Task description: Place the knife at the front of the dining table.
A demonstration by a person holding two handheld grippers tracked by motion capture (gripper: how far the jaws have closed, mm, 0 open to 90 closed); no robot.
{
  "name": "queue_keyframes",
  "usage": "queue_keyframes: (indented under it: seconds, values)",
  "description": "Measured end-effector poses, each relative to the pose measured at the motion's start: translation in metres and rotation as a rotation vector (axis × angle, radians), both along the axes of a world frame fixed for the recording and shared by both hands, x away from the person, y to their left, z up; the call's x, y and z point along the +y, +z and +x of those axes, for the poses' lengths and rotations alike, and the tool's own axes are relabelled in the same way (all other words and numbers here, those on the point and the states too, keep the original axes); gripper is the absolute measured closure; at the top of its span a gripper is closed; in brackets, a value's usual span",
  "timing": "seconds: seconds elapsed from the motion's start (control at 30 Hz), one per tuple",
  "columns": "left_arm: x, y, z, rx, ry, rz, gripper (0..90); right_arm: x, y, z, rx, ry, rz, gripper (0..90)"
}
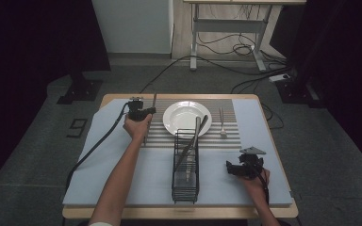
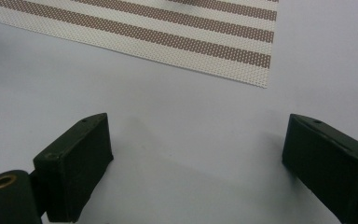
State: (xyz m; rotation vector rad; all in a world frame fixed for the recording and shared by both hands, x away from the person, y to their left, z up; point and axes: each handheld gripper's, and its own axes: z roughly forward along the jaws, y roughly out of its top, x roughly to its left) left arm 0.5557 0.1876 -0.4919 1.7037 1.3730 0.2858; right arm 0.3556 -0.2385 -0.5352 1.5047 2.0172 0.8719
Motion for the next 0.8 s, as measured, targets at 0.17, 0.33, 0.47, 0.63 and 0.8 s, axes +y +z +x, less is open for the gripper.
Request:
queue_keyframes:
  seconds: [0.17,0.33,0.47,0.63,0.8]
  values:
    - [-0.002,-0.011,0.007,0.034,0.006,-0.017,83.3,0.0,0.0,0.0,0.0,0.001,0.0,7.9]
    - [-0.003,-0.019,0.011,0.056,0.01,-0.013,83.3,0.0,0.0,0.0,0.0,0.001,0.0,7.9]
    - [-0.004,-0.024,0.013,0.068,0.013,-0.005,83.1,0.0,0.0,0.0,0.0,0.0,0.0,7.9]
    - [-0.004,-0.028,0.015,0.08,0.021,0.017,82.6,0.0,0.0,0.0,0.0,0.0,0.0,7.9]
    - [-0.004,-0.03,0.018,0.113,0.035,0.02,82.5,0.0,0.0,0.0,0.0,0.0,-0.001,7.9]
